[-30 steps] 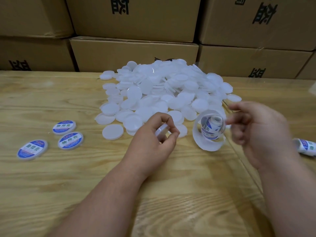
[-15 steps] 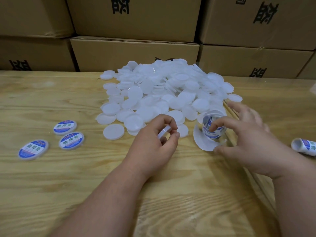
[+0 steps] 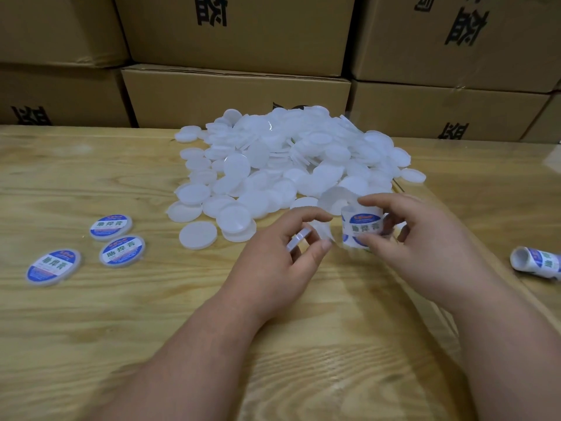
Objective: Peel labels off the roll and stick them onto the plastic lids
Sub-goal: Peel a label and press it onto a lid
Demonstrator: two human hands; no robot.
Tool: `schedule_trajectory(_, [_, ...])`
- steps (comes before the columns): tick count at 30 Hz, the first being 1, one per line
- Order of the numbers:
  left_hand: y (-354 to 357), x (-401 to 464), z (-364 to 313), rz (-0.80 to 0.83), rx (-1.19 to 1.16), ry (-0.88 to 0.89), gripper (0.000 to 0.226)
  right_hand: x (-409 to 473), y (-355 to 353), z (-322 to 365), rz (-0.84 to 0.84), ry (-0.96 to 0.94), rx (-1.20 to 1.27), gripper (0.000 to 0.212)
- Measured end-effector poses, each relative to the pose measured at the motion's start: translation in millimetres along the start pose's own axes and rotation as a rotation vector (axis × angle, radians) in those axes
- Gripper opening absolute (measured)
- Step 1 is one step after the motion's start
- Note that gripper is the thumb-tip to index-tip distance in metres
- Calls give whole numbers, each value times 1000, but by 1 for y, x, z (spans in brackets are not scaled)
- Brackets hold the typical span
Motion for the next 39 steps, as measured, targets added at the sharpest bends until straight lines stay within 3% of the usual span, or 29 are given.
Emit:
schedule_trajectory(9, [7, 2, 6, -2, 179, -60, 53, -2, 25, 11, 134, -95, 123, 57])
schedule_trajectory(16, [3, 5, 11, -85, 212, -112, 21, 0, 31, -2, 40, -12, 225, 51])
schedule_trajectory(19, [0, 4, 8, -108, 151, -107, 11, 1, 30, -7, -31, 43, 230, 37])
schedule_trajectory(24, [-2, 5, 8, -132, 154, -114, 14, -1, 31, -5, -38, 48, 250, 16])
schedule_trajectory(32, [-6, 1, 5, -139, 45, -121, 25, 1, 28, 14, -46, -75, 194, 27])
schedule_trajectory(39, [-10, 3, 10, -206, -103, -165, 15, 0, 26, 22, 5, -104, 132, 27])
Point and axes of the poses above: each hand's wrist, its own x-axis towards the middle knuckle, its own y-axis out of the palm, z = x × y, the point moved 6 cm from there along x, towards the middle knuckle, and after that the axes turned 11 degrees about -y, right-handed, at the moved point
